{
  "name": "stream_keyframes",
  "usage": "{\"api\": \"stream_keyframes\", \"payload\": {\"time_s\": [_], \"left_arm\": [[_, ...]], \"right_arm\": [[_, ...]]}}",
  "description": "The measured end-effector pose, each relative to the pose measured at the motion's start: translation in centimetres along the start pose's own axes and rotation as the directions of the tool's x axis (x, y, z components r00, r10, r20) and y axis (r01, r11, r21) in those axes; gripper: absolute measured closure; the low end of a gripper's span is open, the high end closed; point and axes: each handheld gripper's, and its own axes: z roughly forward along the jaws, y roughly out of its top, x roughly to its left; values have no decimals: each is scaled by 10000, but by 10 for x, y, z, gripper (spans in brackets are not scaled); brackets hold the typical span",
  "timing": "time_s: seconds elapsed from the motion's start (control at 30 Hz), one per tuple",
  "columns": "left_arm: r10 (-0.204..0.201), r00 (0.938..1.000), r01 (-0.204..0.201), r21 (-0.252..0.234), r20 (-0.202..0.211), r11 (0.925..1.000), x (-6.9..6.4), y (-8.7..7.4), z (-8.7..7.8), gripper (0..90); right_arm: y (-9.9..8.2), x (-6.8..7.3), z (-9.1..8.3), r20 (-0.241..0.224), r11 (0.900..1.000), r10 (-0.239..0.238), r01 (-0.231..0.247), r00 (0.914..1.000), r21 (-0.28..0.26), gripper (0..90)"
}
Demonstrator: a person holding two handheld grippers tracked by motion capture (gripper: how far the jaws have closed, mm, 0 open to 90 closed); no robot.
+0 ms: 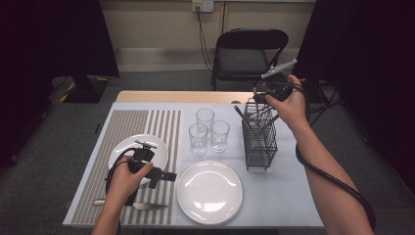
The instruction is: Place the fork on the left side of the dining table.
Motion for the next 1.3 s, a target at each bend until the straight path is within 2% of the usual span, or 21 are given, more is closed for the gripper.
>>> {"api": "stream_keyframes", "payload": {"time_s": [0.13,0.37,0.63,1.3], "left_arm": [[38,10000,-38,15,-29,10000,-1,0,-1,188],[-180,9998,181,-123,79,9998,-2,0,0,188],[-73,9999,74,-77,71,9999,-3,0,-1,188],[-38,9999,40,-144,100,9999,-4,0,-3,188]], "right_arm": [[2,-1,-6,-66,9999,115,-116,9999,-125,881],[9,-1,-18,-20,9994,62,-63,10000,-352,881],[17,0,-31,42,9981,39,-36,10000,-622,881],[31,5,-55,228,9969,-289,305,9993,-720,881]]}}
